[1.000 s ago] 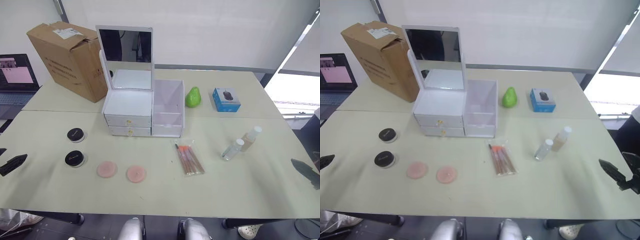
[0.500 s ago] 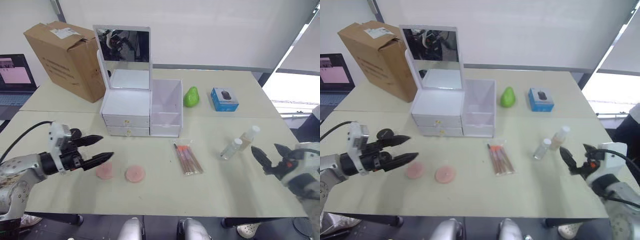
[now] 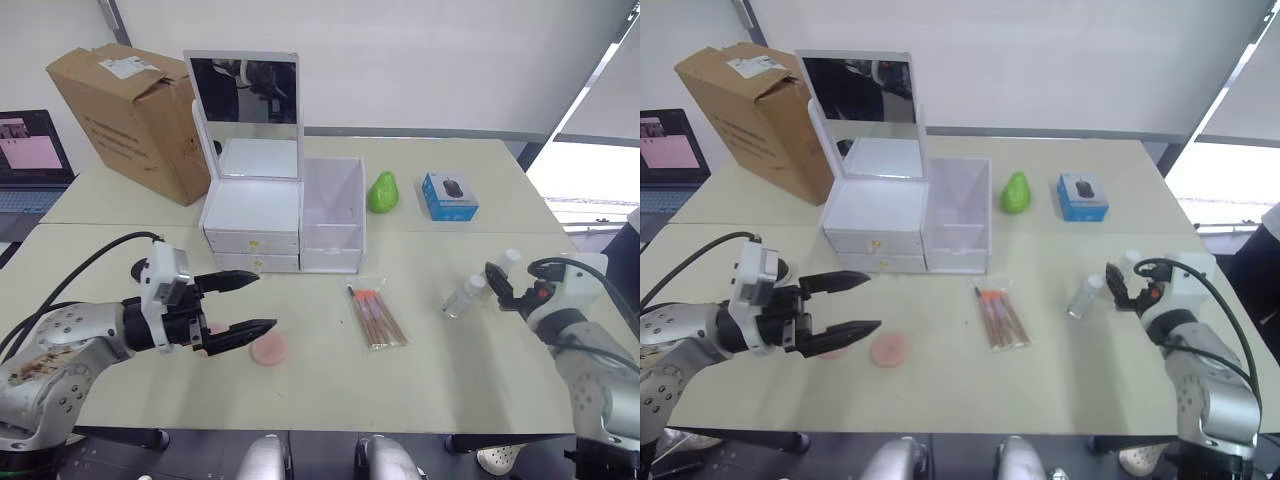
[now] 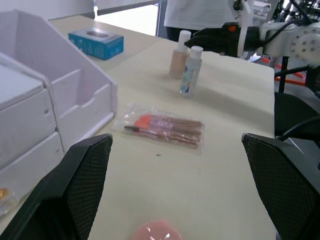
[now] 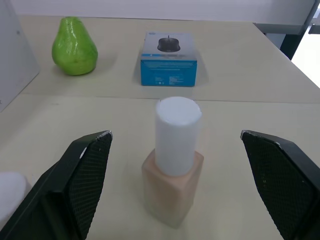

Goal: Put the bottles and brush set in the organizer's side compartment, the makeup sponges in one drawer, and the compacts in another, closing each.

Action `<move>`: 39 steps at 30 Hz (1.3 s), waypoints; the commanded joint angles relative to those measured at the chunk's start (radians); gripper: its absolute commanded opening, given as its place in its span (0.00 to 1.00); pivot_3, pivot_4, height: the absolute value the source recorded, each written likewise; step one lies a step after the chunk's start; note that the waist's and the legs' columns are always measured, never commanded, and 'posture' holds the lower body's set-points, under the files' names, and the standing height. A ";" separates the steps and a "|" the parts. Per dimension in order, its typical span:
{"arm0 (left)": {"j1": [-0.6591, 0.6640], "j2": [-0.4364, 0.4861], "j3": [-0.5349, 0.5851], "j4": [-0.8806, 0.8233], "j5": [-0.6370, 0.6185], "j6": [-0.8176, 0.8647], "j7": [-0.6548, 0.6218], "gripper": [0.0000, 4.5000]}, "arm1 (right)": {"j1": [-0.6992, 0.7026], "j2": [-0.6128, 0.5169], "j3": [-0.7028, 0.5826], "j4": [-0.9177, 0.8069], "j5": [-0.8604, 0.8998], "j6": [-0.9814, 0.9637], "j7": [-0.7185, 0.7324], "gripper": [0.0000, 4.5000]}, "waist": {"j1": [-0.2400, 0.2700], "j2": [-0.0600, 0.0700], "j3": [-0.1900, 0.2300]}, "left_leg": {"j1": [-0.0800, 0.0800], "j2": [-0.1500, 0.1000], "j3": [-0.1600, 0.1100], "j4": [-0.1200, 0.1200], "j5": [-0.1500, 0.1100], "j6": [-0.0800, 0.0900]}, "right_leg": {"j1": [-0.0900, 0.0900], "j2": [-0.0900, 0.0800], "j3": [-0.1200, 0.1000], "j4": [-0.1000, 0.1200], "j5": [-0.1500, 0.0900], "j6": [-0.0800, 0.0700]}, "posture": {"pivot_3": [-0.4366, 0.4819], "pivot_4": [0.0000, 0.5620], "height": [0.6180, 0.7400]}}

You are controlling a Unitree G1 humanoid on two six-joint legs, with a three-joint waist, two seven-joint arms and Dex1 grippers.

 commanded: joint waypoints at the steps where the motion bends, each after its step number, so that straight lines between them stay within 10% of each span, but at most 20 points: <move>1: 0.006 -0.005 -0.001 -0.046 -0.014 -0.011 0.017 0.99 | -0.041 -0.010 -0.002 0.037 -0.019 -0.058 0.008 1.00 | -0.001 0.000 0.000 | 0.000 0.000 0.000 0.000 0.000 0.000 | 0.000 0.003 0.004 0.000 0.000 0.000 | 0.48 0.27 1.00; 7: 0.021 -0.003 0.009 -0.048 -0.016 -0.015 0.030 1.00 | -0.068 -0.015 0.005 0.082 -0.025 -0.086 0.026 0.86 | -0.001 0.000 0.000 | 0.000 0.000 0.001 0.000 0.000 0.000 | -0.001 0.013 0.024 0.000 -0.001 -0.001 | 0.48 0.27 1.00; 16: 0.034 0.001 0.012 -0.045 -0.013 -0.022 0.030 1.00 | -0.075 -0.015 0.003 0.082 -0.023 -0.088 0.044 0.21 | -0.002 -0.001 -0.001 | 0.000 0.000 0.002 0.000 0.000 0.000 | -0.002 0.023 0.042 0.000 -0.001 -0.002 | 0.48 0.27 1.00; 28: 0.028 0.005 0.010 -0.014 -0.004 -0.033 0.025 1.00 | -0.144 -0.062 -0.003 -0.019 0.045 -0.023 0.083 0.21 | -0.005 -0.001 -0.001 | 0.000 0.000 0.007 0.000 0.000 0.001 | -0.007 0.026 0.052 0.001 -0.001 -0.002 | 0.48 0.27 1.00; 39: 0.041 0.002 0.056 0.082 0.055 -0.056 0.047 1.00 | -0.625 -0.085 0.160 -0.074 0.325 0.266 0.204 0.21 | -0.027 -0.003 -0.001 | 0.000 0.006 0.007 0.000 0.000 0.001 | -0.010 0.037 0.060 0.001 0.002 -0.006 | 0.48 0.27 1.00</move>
